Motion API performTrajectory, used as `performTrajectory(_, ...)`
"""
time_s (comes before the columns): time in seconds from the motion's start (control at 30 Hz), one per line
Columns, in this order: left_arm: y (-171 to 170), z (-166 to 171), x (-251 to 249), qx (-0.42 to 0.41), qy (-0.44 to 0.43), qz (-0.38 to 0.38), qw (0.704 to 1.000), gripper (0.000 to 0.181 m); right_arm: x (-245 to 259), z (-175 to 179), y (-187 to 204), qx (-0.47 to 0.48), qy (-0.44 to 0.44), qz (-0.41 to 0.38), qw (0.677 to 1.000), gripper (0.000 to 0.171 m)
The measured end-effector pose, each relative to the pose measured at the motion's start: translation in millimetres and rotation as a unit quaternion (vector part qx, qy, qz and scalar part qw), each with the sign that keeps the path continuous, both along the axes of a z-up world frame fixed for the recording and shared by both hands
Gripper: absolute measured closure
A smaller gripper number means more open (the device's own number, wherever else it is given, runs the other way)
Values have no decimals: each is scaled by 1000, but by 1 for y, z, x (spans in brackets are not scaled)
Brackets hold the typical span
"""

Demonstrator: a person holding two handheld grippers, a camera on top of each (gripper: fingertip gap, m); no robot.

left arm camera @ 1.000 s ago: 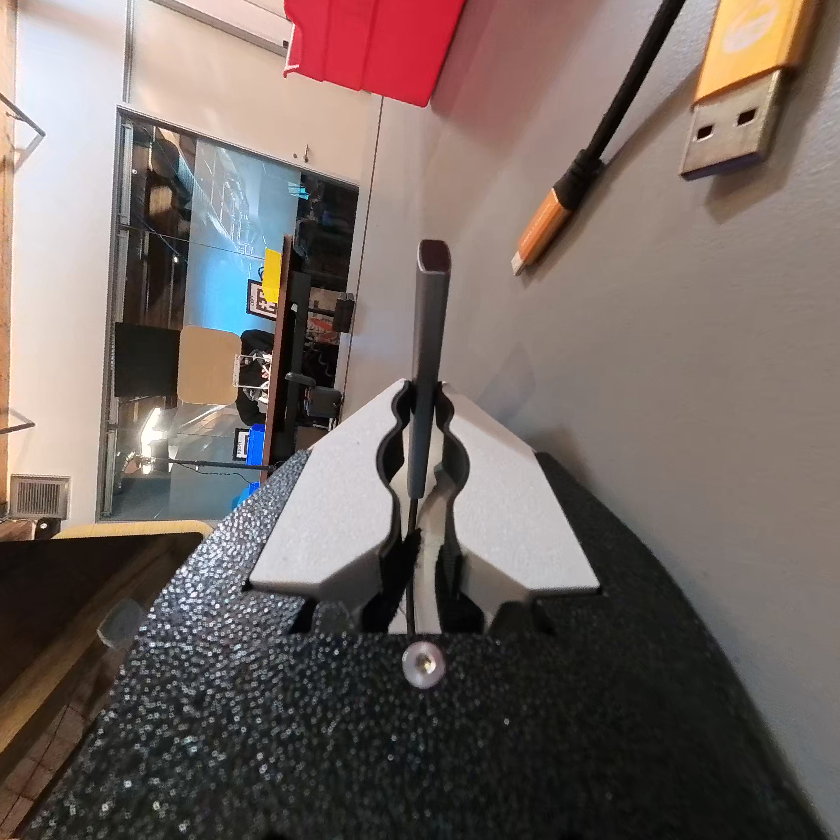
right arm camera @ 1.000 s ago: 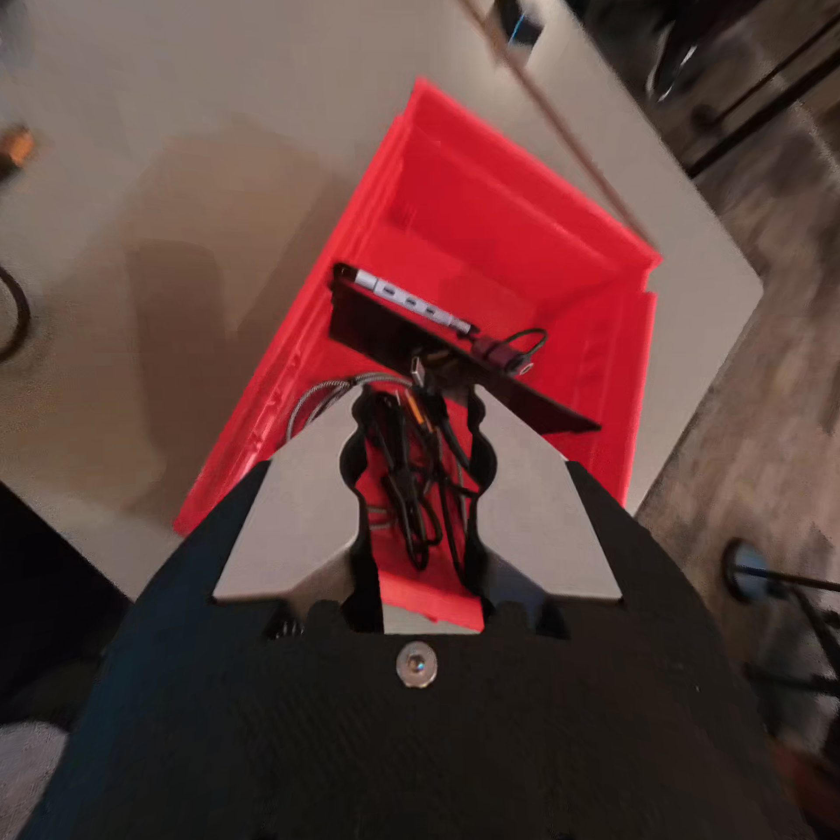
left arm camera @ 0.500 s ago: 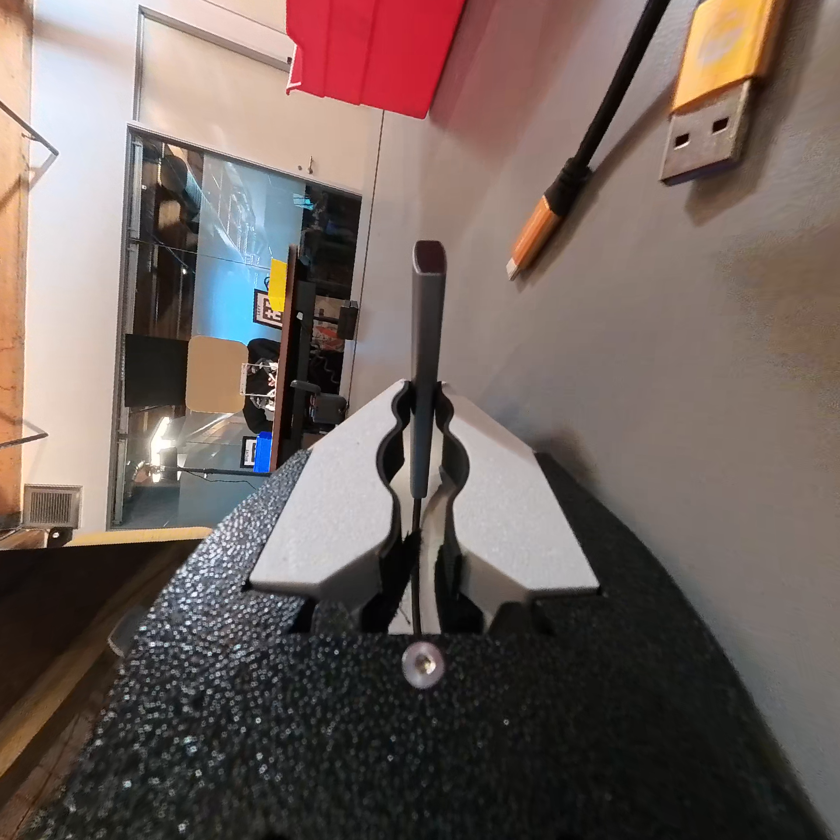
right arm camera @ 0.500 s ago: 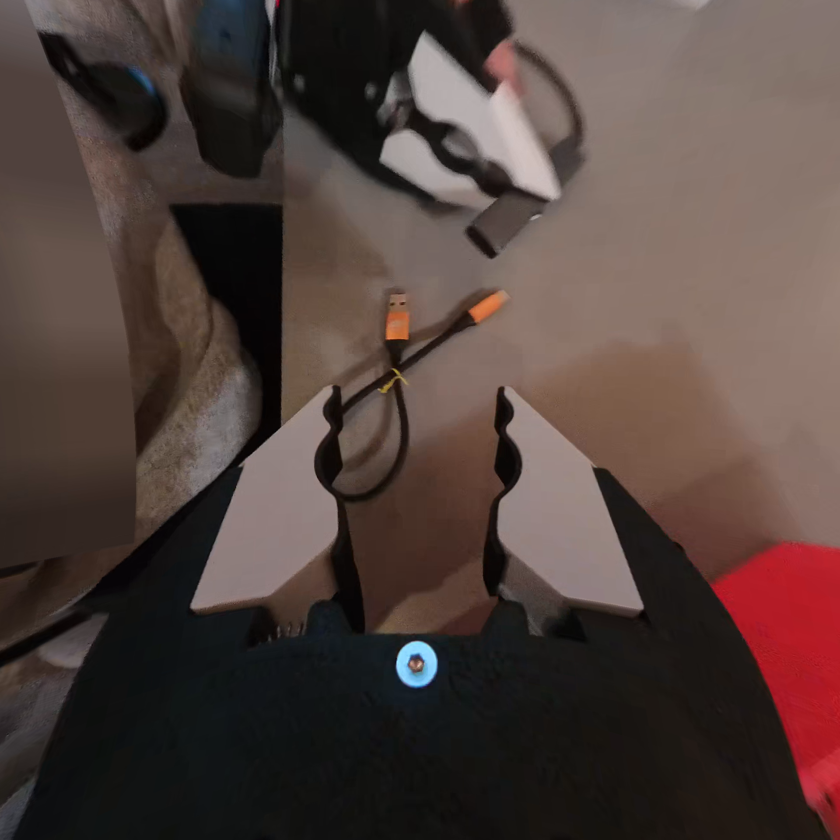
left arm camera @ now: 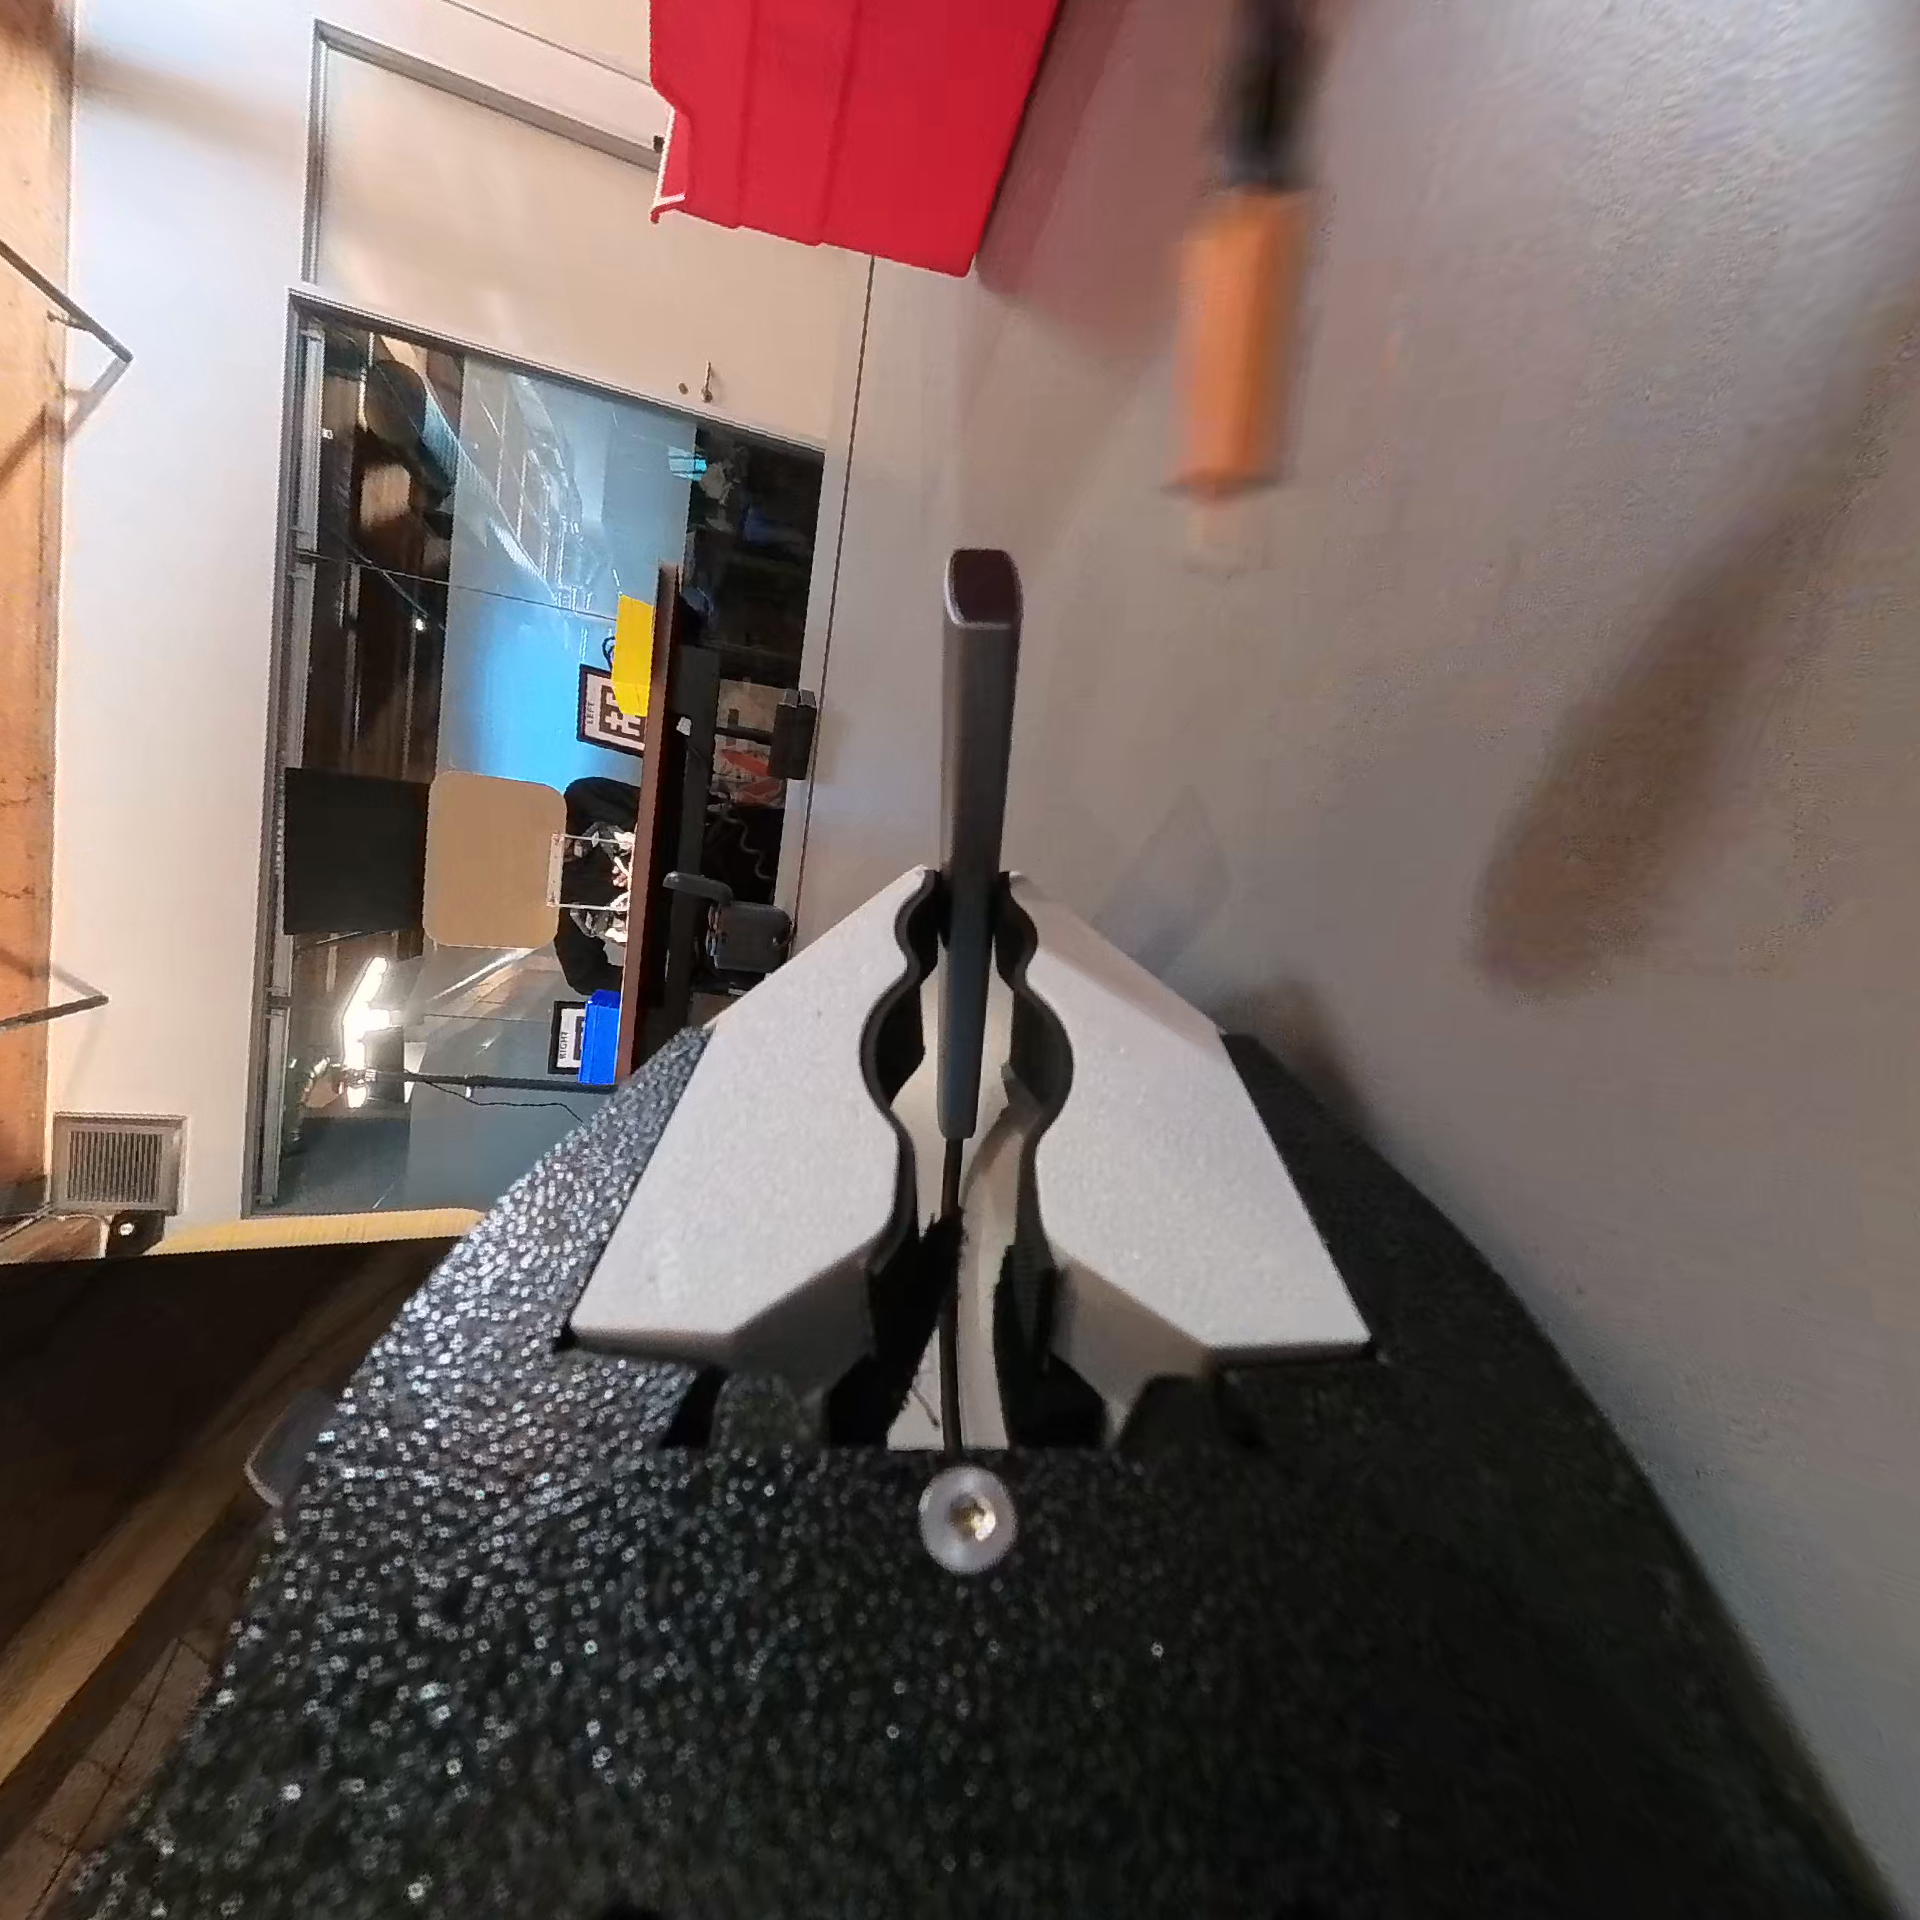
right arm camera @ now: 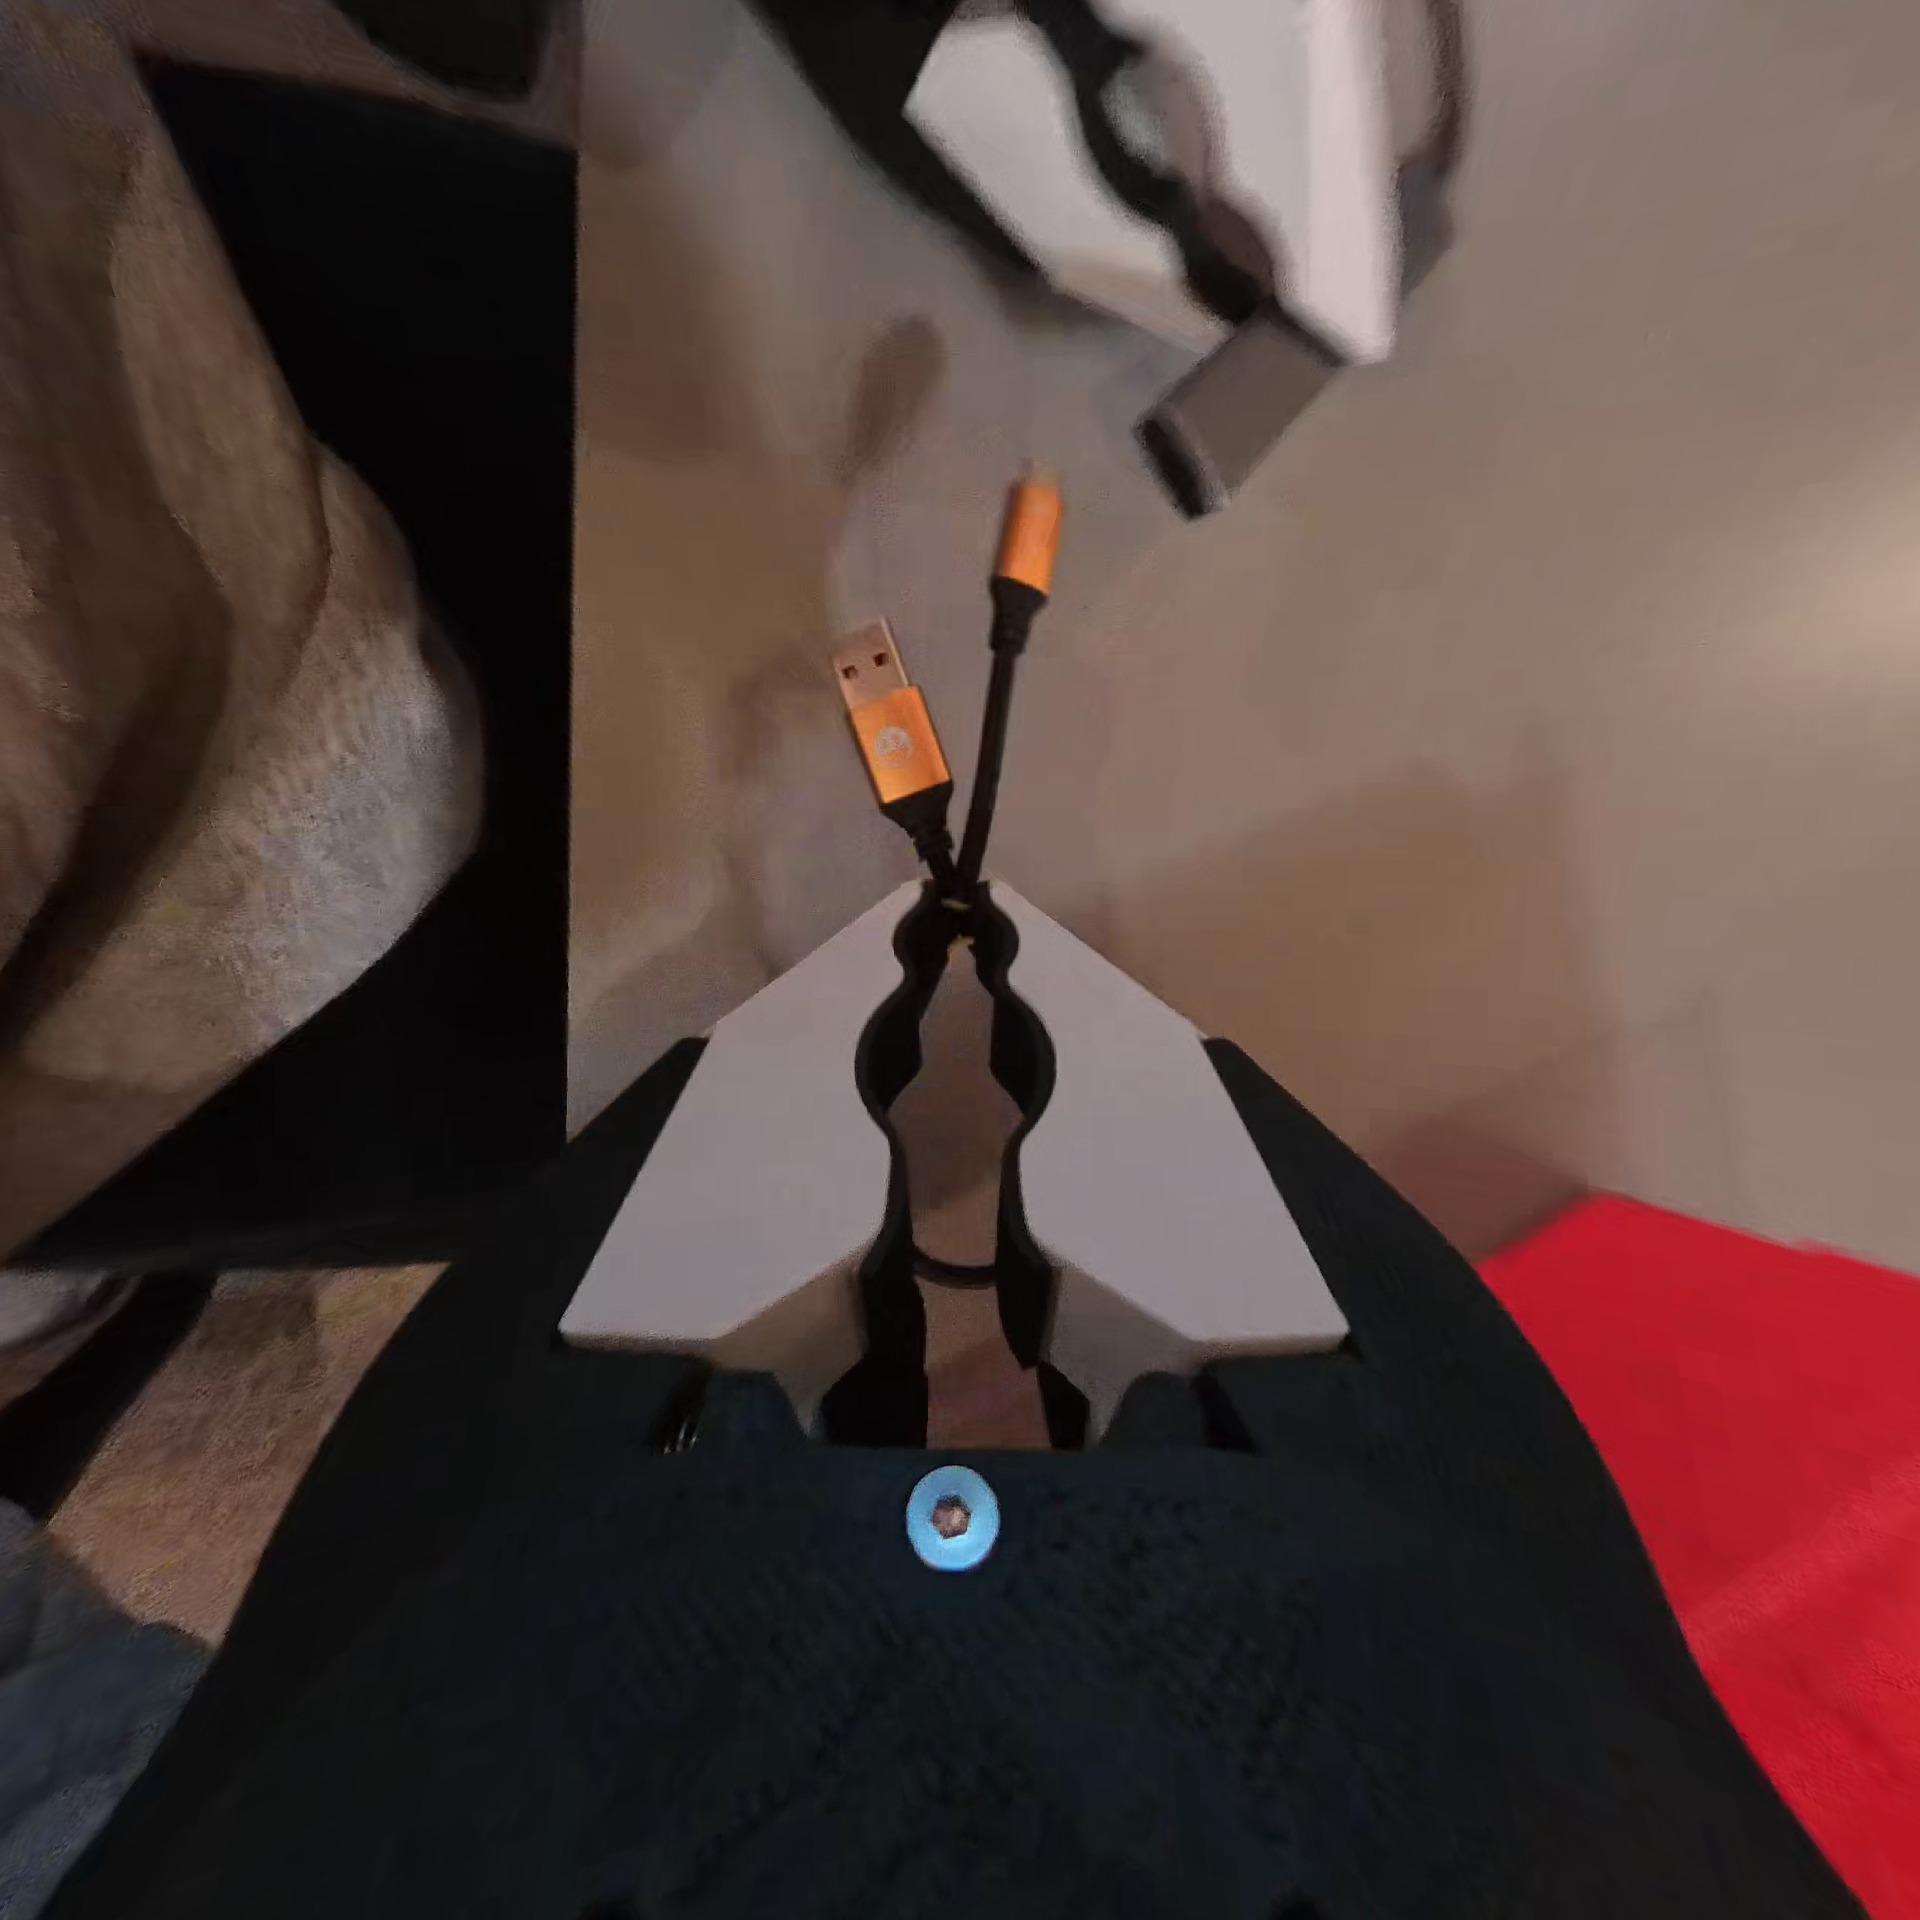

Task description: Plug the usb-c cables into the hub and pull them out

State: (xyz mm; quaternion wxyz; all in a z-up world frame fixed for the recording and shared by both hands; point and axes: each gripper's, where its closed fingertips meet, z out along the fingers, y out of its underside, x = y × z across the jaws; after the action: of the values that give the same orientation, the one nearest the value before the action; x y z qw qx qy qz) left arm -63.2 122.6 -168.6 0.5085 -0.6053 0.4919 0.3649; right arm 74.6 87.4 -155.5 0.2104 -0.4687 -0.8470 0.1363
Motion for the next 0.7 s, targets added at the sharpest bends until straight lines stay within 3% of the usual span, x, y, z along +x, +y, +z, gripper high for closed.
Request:
performTrajectory(0.17, 0, 0, 1, 0, 4, 0, 1000, 173, 38, 106, 33, 74, 155, -66, 983, 167)
performTrajectory(0.27, 1, 0, 1, 1, 6, 0, 1000, 173, 83, 139, 73, 148, 195, -141, 959, 167)
performTrajectory(0.37, 1, 0, 1, 1, 7, 0, 1000, 173, 130, 135, 113, 190, 170, -208, 944, 167)
performTrajectory(0.5, 1, 0, 1, 1, 7, 0, 1000, 173, 170, 105, 151, 237, 107, -232, 937, 167)
performTrajectory(0.7, 2, 0, 1, 1, 6, 0, 1000, 173, 182, 48, 177, 189, 28, -261, 946, 166)
